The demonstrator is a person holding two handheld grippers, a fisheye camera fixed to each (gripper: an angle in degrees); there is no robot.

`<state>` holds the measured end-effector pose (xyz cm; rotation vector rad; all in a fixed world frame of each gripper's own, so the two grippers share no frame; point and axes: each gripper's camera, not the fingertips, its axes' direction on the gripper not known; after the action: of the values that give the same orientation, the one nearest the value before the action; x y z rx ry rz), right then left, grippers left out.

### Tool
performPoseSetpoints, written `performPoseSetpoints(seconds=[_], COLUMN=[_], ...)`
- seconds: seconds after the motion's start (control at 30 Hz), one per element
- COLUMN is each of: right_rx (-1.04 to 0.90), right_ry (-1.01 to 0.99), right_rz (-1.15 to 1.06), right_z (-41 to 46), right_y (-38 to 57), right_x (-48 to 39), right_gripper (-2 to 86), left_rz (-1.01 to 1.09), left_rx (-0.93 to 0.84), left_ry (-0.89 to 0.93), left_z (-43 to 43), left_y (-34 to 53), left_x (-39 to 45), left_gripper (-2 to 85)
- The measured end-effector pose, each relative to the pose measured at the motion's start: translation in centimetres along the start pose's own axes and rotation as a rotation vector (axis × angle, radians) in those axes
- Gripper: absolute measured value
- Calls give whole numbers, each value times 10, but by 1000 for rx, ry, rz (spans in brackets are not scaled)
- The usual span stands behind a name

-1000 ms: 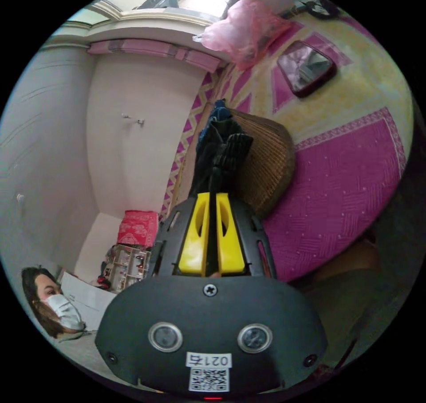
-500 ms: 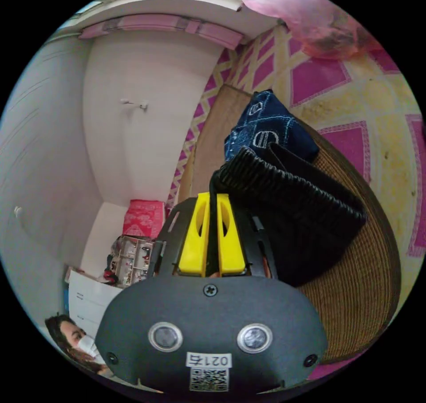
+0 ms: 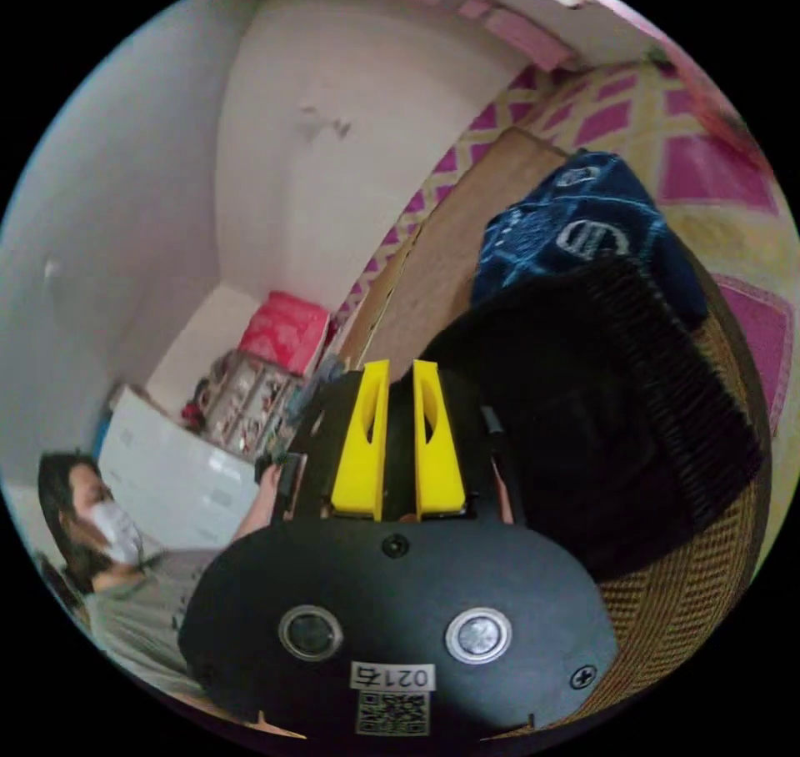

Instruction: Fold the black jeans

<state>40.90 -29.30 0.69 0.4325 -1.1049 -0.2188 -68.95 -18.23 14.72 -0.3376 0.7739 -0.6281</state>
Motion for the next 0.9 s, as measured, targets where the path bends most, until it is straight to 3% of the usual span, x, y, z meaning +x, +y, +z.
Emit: performPoseSetpoints(seconds=[0.07, 0.13, 0.23, 0.4, 0.5, 0.7, 0.9], right_rx=[-119, -187, -258, -326, -335, -317, -360], right_ry=[-7, -17, -47, -104, -124, -135, -81], right_rz=[-109, -163, -219, -228, -212, -211, -235], right_z=[32, 56, 90, 125, 132, 129, 146], right_y=[23, 41, 67, 95, 105, 120, 135], right_x=[-32, -49, -66, -73, -69, -66, -58], right_gripper=[51, 50, 47, 39, 26, 10, 7], left_rz=[99, 109, 46, 8, 21, 59, -53], left_rx=[23, 22, -3, -16, -21, 96, -37], left_ry=[-168, -219, -165, -304, -261, -152, -171], left_z=[-9, -8, 1, 21, 22, -24, 7], left_y=[5, 5, -2, -18, -22, -14, -16], left_x=[9, 5, -11, -19, -22, -17, -69], left_gripper=[49, 104, 134, 82, 6, -8, -8])
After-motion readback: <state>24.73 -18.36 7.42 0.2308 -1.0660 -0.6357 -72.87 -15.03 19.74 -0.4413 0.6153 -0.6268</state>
